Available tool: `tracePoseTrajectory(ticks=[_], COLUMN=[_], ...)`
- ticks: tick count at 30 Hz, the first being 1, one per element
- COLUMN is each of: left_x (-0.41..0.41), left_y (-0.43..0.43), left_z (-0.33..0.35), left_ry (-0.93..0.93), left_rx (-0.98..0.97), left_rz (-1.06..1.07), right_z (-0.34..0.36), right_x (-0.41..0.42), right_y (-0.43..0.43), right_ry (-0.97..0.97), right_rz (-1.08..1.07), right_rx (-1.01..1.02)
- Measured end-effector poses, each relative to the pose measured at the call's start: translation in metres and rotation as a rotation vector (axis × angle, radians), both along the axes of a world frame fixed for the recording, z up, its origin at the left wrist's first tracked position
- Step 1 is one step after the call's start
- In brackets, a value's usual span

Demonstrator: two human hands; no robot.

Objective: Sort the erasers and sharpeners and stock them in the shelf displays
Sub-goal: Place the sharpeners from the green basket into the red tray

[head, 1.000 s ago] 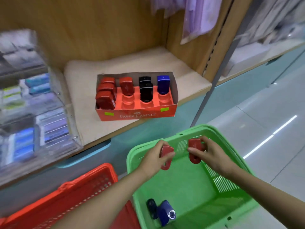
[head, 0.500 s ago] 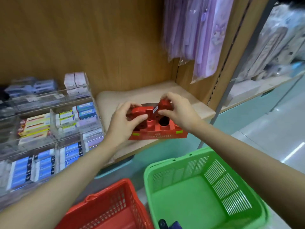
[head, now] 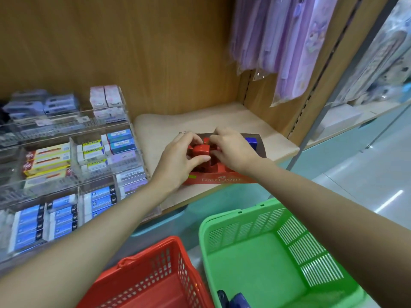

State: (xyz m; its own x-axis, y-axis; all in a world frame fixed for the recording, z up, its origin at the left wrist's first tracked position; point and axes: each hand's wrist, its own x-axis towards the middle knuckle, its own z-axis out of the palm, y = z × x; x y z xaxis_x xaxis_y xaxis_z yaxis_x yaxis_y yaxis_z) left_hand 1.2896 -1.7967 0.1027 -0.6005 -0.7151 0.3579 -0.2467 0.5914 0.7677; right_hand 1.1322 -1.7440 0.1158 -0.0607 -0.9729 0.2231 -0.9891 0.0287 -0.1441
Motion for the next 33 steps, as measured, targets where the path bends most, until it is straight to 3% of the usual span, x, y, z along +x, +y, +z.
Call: tracePoseTrajectory(ticks=[4,9,15,19,24,27,29,31,33], left_x=[-0.010,-0.018,-0.022,-0.019,-0.011,-0.007,-0.006,-0.007,-0.011], left_y=[0.006,0.014,0.012,0.014,0.024,0.050,0.074,0.096,0.113], left_z=[0.000,0.004,0.002,-0.013,-0.014,-0.030,-0.063,-0.105,-0.145], left_ry=[-0.097,-0.364,-0.356,-0.393,-0.524,-0.372,-0.336,-0.493,-0.672], left_rx=[-0.120,-0.439,-0.453,-0.575,-0.745,-0.733,-0.603,-0.269,-0.023], left_rz=[0.045,0.148,0.072,0.085,0.173,0.101,-0.152,-0.436,-0.574], right_z=[0.012,0.009,0.000,-0.009,-0.032,-0.065,-0.100,-0.140,-0.183], right_x=[-0.014,-0.030,-0.046,-0.051,-0.044,-0.029,-0.021,-0.013,-0.007], right_y=[0.019,0.080,0.141,0.165,0.174,0.180,0.184,0.191,0.199], right_ry=[-0.066,-0.149,-0.248,-0.277,-0.281,-0.283,-0.328,-0.371,-0.353], right_rz=[-0.034,-0.119,-0.181,-0.239,-0.224,-0.182,-0.172,-0.164,-0.151], right_rx=[-0.016,-0.185,-0.196,-0.202,-0.049,0.189,0.479,0.748,0.936])
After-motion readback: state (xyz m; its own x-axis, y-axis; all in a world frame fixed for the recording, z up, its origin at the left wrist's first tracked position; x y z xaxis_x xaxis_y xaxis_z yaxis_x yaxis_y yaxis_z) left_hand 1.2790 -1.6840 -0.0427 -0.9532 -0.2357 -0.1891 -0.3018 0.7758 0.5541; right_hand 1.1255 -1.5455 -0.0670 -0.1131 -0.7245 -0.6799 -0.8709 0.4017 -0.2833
